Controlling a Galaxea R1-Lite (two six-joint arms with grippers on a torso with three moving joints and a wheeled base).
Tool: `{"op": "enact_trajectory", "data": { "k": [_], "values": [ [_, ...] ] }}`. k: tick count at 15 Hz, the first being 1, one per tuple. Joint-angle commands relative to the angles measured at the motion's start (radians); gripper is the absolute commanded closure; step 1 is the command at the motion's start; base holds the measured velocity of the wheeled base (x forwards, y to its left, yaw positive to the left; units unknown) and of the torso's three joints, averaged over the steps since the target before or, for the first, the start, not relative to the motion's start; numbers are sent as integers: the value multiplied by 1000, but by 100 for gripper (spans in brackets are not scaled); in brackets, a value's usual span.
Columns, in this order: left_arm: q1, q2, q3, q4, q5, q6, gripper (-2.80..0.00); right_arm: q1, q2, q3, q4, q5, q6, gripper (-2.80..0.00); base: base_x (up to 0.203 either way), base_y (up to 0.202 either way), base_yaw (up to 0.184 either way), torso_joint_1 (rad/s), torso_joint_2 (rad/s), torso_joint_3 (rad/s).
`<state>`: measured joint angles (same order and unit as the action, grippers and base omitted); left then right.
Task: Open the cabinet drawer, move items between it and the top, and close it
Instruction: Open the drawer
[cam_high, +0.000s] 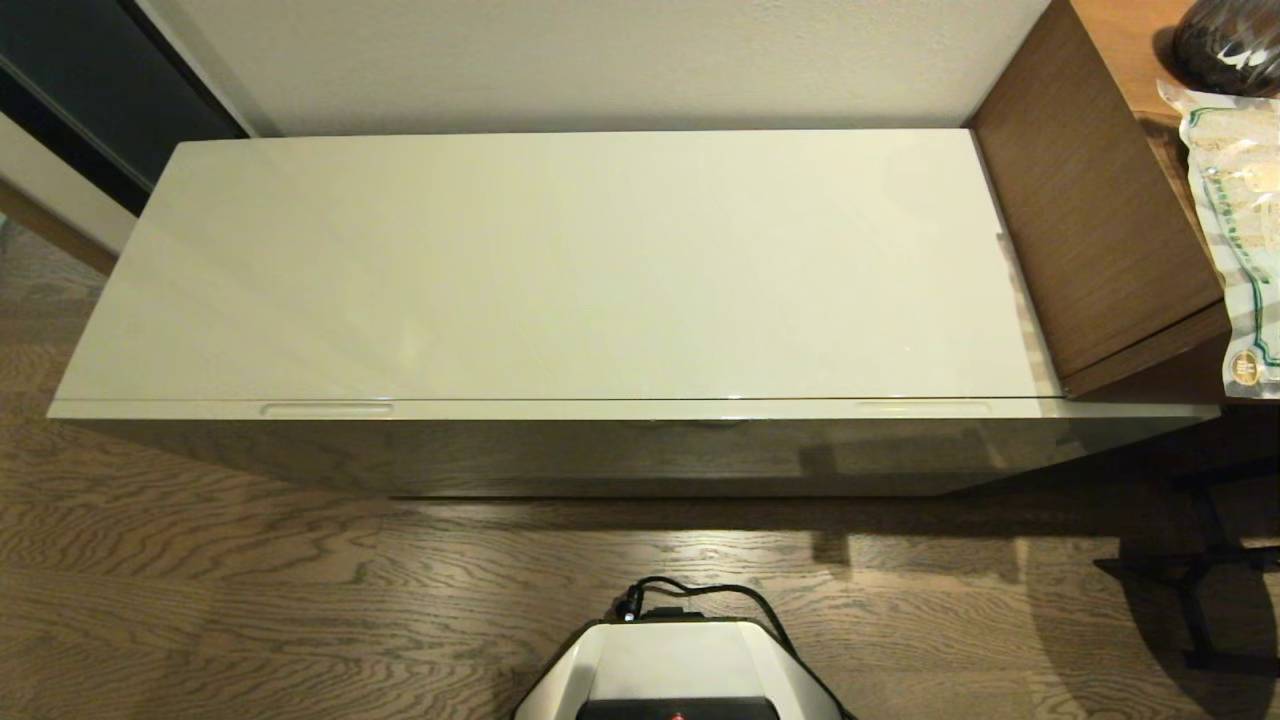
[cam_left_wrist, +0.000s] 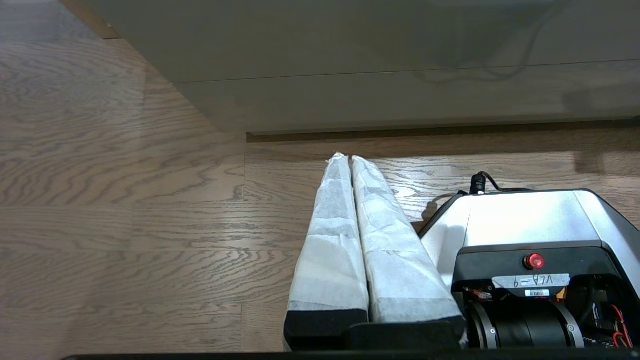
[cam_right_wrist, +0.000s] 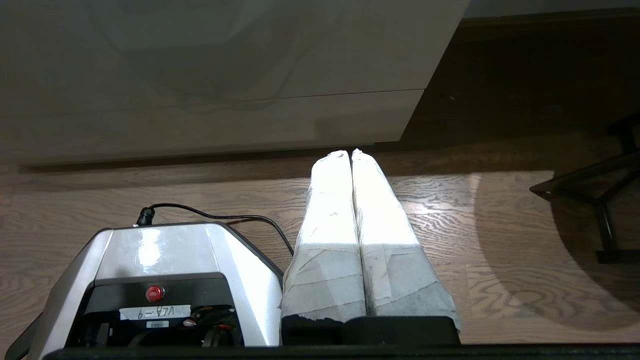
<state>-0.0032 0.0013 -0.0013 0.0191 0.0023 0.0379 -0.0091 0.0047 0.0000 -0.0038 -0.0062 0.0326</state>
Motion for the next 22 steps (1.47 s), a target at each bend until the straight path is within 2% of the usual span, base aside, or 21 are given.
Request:
{"op": "enact_trajectory", "data": {
  "k": [1, 4, 6, 8, 10, 11, 14, 17, 19, 20, 22],
  "values": [
    [0, 0, 0, 1, 1, 0, 0, 0, 1, 0, -1, 0, 0, 0, 0, 0, 0, 0, 0, 0],
    [0, 0, 0, 1, 1, 0, 0, 0, 1, -4, -2, -5, -9, 0, 0, 0, 0, 0, 0, 0],
    [-1, 0, 0, 1, 1, 2, 0, 0, 1, -101, 47, -1, -14, 0, 0, 0, 0, 0, 0, 0],
    [-1, 0, 0, 1, 1, 1, 0, 0, 2, -318, 247, 41, -16, 0, 0, 0, 0, 0, 0, 0],
    [0, 0, 0, 1, 1, 0, 0, -1, 43, -620, 405, 109, -13, 0, 0, 0, 0, 0, 0, 0],
    [-1, 0, 0, 1, 1, 0, 0, -7, 114, -727, 435, 131, 17, 0, 0, 0, 0, 0, 0, 0],
    [0, 0, 0, 1, 1, 0, 0, -22, 446, -926, 469, 201, 125, 0, 0, 0, 0, 0, 0, 0],
    [0, 0, 0, 1, 1, 0, 0, -28, 745, -984, 495, 364, 150, 0, 0, 0, 0, 0, 0, 0],
    [-1, 0, 0, 1, 1, 0, 0, -17, 910, -998, 499, 429, 141, 0, 0, 0, 0, 0, 0, 0],
    [-1, 0, 1, 1, 1, 0, 0, 3, 972, -1006, 496, 437, 145, 0, 0, 0, 0, 0, 0, 0],
    [-1, 0, 0, 1, 1, 0, 0, 158, 1114, -1013, 457, 297, 209, 0, 0, 0, 0, 0, 0, 0]
  ]
}}
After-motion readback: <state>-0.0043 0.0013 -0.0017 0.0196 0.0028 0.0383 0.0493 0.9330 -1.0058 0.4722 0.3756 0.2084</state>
